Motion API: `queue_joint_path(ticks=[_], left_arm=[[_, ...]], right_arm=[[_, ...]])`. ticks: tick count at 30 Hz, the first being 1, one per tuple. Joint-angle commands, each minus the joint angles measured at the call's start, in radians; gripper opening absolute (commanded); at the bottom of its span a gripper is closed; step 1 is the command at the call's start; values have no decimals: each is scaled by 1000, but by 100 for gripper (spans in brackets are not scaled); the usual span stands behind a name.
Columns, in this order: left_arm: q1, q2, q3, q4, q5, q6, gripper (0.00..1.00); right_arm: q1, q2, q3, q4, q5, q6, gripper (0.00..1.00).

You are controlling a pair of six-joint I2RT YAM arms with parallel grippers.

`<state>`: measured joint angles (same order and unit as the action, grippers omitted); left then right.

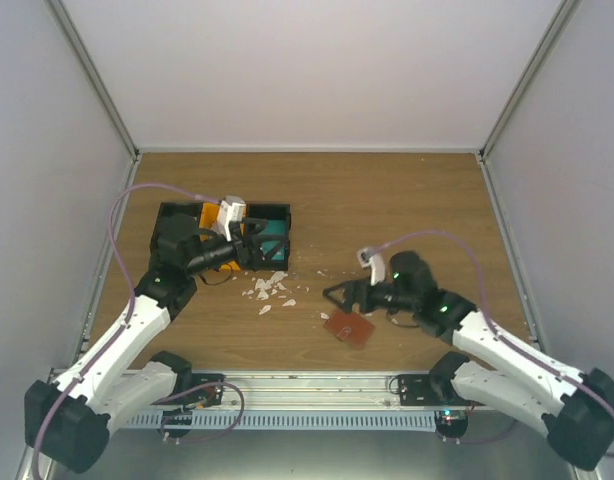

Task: Put the credit cards into the card holder
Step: Open the card holder at the center of the board.

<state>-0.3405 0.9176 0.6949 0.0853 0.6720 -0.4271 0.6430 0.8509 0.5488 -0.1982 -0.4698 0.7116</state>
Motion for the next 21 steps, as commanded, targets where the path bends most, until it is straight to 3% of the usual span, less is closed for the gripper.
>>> queue_joint_path(ticks=[1, 6, 11, 16, 21], left_arm=[[-76, 23, -18, 45, -109, 35, 99], [-124, 65, -75, 57, -121, 15, 99], [-169, 105, -126, 98, -121, -24, 99], [-212, 160, -127, 99, -134, -38, 96], [-252, 228, -114, 101, -146, -47, 95]], right_arm=[[202, 46, -58, 80, 226, 95, 88], [419, 188, -55, 12, 283, 123, 69], [553, 294, -67, -21, 307, 195, 53], [585, 324, -85, -99, 384, 279, 53], [587, 323, -115, -231, 500, 402, 64]])
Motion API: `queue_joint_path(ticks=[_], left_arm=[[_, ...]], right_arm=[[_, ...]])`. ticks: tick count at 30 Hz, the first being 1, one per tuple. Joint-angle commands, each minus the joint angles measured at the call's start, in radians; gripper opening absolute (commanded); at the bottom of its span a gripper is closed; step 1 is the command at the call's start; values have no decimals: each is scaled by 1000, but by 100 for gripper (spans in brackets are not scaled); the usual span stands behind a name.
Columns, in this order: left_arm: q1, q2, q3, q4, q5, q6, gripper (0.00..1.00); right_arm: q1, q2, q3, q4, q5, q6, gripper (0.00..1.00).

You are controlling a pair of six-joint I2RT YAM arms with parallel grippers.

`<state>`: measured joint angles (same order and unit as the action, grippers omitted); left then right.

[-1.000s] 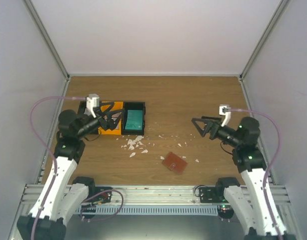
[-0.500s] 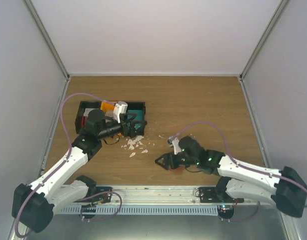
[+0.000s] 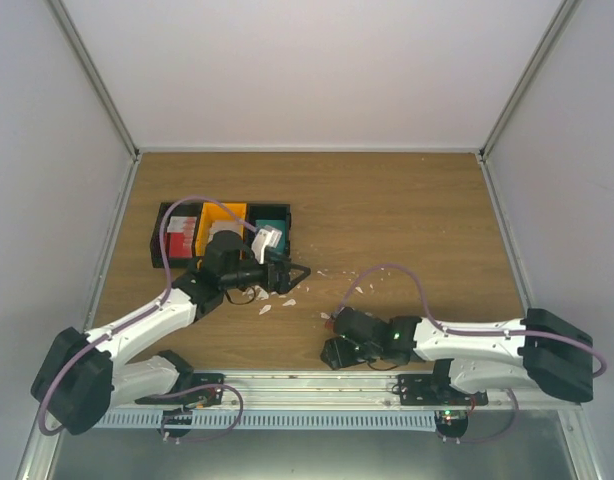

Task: Put the credit cards into the card holder
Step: Open the card holder at the center of the board.

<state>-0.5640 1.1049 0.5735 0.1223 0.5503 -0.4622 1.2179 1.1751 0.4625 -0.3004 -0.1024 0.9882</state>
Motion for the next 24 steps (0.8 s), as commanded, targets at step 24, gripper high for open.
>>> queue_joint_path(ticks=[24], left_arm=[[-100, 620, 364, -68, 33, 40, 77]], right_arm=[[-395, -10, -8, -95, 151, -32, 46]])
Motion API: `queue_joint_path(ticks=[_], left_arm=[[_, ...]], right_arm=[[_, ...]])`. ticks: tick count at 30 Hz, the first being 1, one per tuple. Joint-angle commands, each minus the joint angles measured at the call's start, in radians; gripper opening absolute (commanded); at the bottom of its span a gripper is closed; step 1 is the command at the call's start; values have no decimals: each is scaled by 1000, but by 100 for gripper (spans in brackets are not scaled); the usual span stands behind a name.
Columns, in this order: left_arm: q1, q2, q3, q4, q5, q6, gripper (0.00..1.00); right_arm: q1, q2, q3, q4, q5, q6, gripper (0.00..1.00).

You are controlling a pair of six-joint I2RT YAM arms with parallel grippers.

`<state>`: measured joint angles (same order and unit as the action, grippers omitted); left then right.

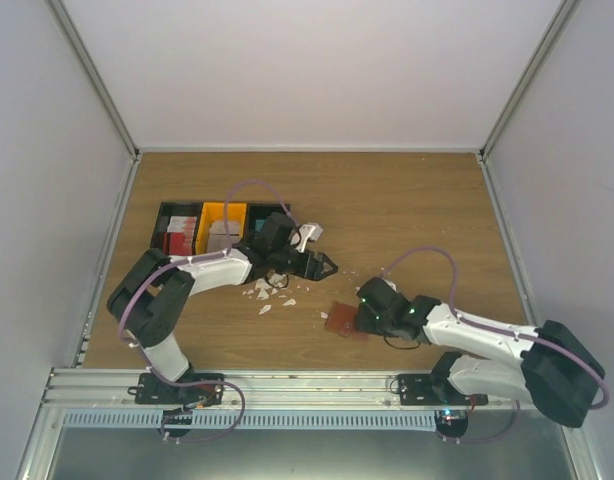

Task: Put the credit cards into the card holder
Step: Open the card holder at the center of the board.

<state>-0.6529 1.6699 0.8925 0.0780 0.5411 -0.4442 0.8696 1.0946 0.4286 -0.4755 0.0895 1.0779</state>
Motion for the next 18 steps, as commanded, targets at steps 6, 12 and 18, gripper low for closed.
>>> queue_joint_path(ticks=[6, 12, 18], left_arm=[[-13, 110, 84, -69, 36, 36, 74], [-13, 123, 86, -142, 2, 76, 69], [-14, 125, 58, -173, -28, 81, 65]], right_arm=[[-157, 200, 90, 180, -154, -357, 34], [-224, 303, 178, 250, -269, -567, 29], [-230, 275, 227, 146, -225, -534, 41]])
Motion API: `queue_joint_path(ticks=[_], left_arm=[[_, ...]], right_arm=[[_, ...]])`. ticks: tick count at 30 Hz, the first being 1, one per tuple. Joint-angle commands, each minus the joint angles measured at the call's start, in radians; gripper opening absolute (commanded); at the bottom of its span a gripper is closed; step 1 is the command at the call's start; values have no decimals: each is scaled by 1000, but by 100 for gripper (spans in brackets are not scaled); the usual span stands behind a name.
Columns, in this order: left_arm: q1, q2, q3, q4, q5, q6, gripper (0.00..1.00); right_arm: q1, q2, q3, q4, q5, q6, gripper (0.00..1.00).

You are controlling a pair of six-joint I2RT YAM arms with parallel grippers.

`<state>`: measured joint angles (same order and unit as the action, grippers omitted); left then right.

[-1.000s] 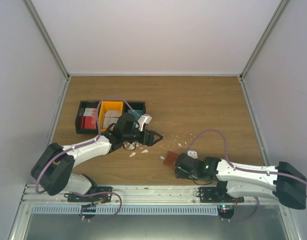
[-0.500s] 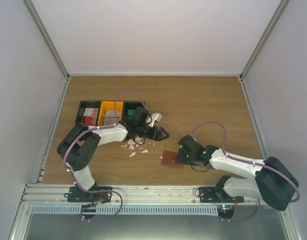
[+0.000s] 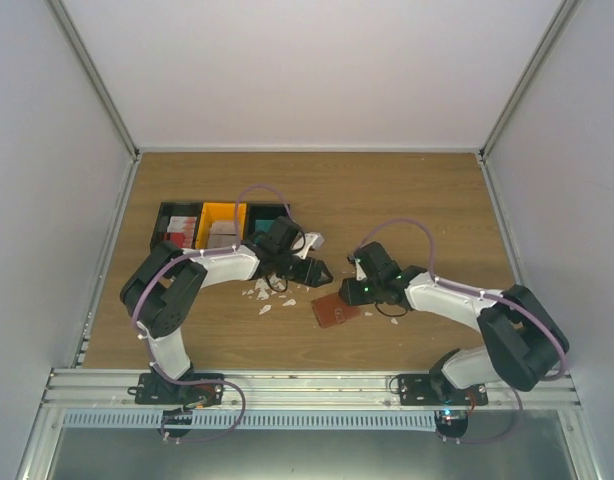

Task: Put the credit cards into the card holder
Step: Open the card holder at the center of the board.

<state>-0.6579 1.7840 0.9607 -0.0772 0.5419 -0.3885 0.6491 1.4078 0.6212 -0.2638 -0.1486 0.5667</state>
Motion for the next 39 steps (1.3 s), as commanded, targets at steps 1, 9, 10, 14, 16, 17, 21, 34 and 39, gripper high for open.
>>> queue_joint_path(ticks=[1, 9, 10, 14, 16, 17, 21, 34, 39], left_arm=[[-11, 13, -13, -18, -26, 26, 64], [-38, 51, 9, -40, -17, 40, 62], [-42, 56, 11, -45, -22, 41, 61], [-52, 62, 13, -65, -43, 41, 59], [-54, 61, 15, -74, -45, 39, 58], [-54, 63, 18, -85, -44, 39, 58], [-55, 80, 39, -136, -27, 44, 57], [-55, 102, 26, -225, 115, 45, 48], [-55, 82, -3, -184, 135, 14, 43]], right_arm=[[-9, -72, 31, -102, 28, -10, 46], [-6, -258, -48, -294, -41, 37, 52], [-2, -264, -64, -289, -74, 47, 49], [5, -278, -106, -249, -166, 73, 37], [7, -266, -121, -209, -205, 78, 34], [6, -244, -126, -189, -220, 76, 32], [7, -166, -125, -124, -212, 75, 29], [7, 12, -114, 52, -166, 86, 27], [5, 46, -118, 91, -159, 84, 26]])
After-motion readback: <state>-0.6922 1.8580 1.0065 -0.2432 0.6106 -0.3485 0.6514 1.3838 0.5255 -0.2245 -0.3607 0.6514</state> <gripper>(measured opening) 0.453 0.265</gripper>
